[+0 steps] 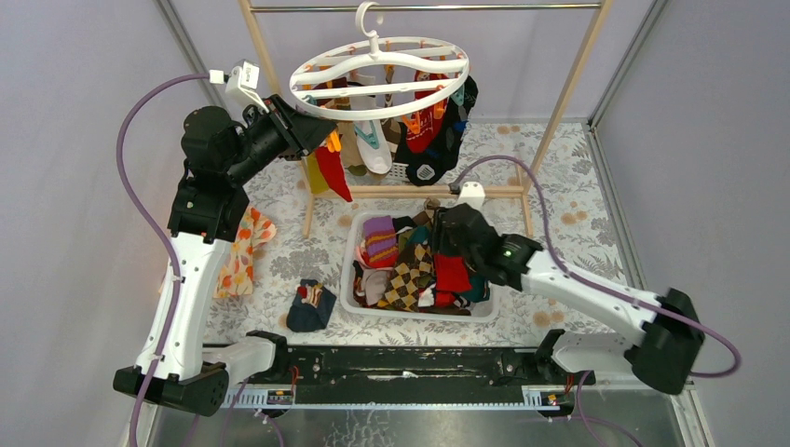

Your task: Clip the socks to the hanger

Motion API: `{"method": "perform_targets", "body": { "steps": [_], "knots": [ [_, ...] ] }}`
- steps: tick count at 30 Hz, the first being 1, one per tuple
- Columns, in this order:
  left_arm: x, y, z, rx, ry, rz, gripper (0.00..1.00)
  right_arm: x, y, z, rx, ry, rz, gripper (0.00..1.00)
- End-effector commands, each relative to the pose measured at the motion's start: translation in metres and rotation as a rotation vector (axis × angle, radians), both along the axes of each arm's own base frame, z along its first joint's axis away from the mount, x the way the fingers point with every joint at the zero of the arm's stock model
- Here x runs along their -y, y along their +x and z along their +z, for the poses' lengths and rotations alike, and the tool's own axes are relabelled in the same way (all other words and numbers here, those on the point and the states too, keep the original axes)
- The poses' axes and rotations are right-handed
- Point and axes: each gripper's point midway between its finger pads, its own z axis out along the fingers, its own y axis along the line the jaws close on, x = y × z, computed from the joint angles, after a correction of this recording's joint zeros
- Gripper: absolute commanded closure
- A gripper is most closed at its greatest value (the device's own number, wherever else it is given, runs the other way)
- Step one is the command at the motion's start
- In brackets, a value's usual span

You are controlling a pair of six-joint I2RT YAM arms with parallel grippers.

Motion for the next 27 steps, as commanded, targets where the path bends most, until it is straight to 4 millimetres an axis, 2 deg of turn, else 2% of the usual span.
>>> {"method": "perform_targets", "body": {
  "steps": [1, 4, 6, 8, 12, 19, 22, 27],
  "knots": [
    [0.002, -0.005, 0.014, 0.054, -0.014, -0.016, 0.94, 0.006, 0.012, -0.03, -0.043, -0.089, -0.077, 0.48],
    [0.002, -0.005, 0.016, 0.057, -0.016, -0.017, 0.94, 0.004, 0.018, -0.04, -0.042, -0.111, -0.09, 0.61],
    [0.002, -0.006, 0.017, 0.059, -0.015, -0.018, 0.94, 0.004, 0.02, -0.038, -0.028, -0.111, -0.1, 0.75],
    [0.002, -0.006, 0.018, 0.063, -0.014, -0.016, 0.94, 0.005, 0.021, -0.029, -0.006, -0.093, -0.1, 0.86],
    [0.002, -0.007, 0.018, 0.062, -0.014, -0.017, 0.94, 0.008, 0.017, -0.001, 0.03, -0.058, -0.084, 0.99],
    [0.002, -0.008, 0.021, 0.065, -0.02, -0.02, 0.94, 0.015, -0.004, 0.058, 0.098, 0.085, -0.02, 1.0],
    [0.002, -0.008, 0.023, 0.068, -0.023, -0.018, 0.94, 0.012, -0.017, 0.094, 0.156, 0.185, 0.052, 1.0],
    [0.001, -0.01, 0.025, 0.072, -0.027, -0.017, 0.94, -0.006, -0.045, 0.157, 0.237, 0.363, 0.238, 1.0]
  ]
}}
